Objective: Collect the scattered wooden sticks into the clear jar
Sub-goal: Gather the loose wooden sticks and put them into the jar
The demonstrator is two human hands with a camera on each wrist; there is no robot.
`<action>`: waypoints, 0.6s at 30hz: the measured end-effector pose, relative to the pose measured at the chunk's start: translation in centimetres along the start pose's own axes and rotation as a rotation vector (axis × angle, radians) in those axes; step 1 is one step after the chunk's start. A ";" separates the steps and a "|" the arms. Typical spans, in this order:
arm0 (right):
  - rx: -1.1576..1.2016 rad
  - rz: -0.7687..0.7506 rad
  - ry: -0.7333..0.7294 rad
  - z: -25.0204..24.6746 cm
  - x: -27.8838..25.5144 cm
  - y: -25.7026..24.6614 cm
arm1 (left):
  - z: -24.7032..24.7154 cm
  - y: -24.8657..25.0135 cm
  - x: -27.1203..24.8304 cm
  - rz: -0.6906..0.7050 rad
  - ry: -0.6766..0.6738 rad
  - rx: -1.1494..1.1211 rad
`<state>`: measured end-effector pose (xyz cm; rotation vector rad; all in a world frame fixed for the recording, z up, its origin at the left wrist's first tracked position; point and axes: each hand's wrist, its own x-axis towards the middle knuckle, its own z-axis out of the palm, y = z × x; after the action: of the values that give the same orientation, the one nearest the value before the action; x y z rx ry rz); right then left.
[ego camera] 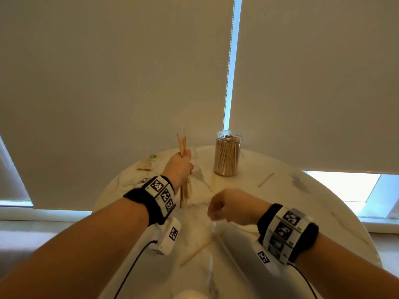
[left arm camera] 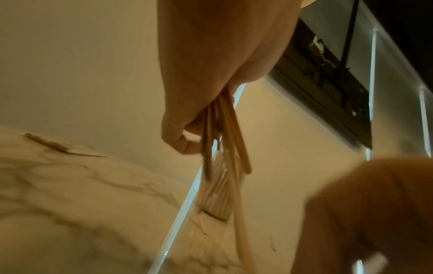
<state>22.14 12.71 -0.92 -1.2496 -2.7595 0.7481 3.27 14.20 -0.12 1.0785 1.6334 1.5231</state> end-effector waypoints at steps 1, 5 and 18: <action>-0.116 -0.036 -0.060 0.8 -0.1 -0.1 | -0.5 0.0 0.2 -0.027 -0.015 -0.028; -0.266 -0.110 -0.082 2.3 0.2 -0.1 | -1.0 0.3 0.0 -0.066 -0.059 -0.173; -0.350 0.003 -0.123 1.0 0.0 1.7 | 0.7 -0.6 -1.7 -0.083 -0.117 -0.256</action>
<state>23.13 13.32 -2.56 -1.2951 -3.0896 0.3613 4.58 13.03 -0.87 0.9301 1.3460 1.5353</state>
